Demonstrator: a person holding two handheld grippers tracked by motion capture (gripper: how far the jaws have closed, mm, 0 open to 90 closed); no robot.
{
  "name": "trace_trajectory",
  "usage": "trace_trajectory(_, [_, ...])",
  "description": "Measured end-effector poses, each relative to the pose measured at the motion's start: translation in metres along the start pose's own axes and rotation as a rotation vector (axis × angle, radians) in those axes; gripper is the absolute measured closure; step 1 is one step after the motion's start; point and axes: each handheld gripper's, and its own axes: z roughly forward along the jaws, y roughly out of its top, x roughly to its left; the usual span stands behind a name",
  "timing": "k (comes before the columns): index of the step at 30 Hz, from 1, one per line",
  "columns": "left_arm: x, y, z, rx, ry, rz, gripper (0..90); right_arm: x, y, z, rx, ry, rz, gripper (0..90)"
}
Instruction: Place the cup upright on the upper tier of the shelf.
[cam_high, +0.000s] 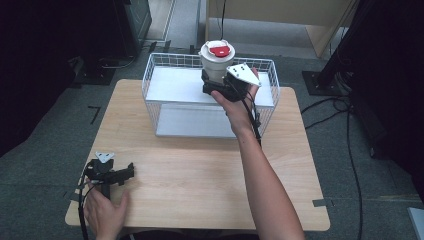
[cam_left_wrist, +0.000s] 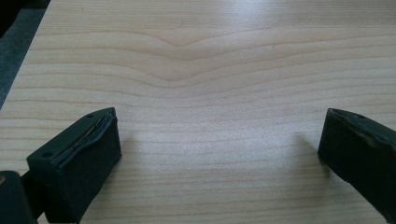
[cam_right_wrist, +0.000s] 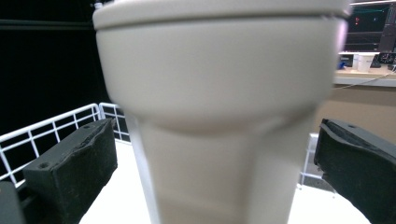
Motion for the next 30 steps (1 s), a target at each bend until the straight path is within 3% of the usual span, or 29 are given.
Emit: trace_trajectory(30, [0.0,0.0,0.0,-0.001,0.001,0.0,0.0,-0.027,-0.031,-0.067,-0.023,-0.012,-0.02,0.0])
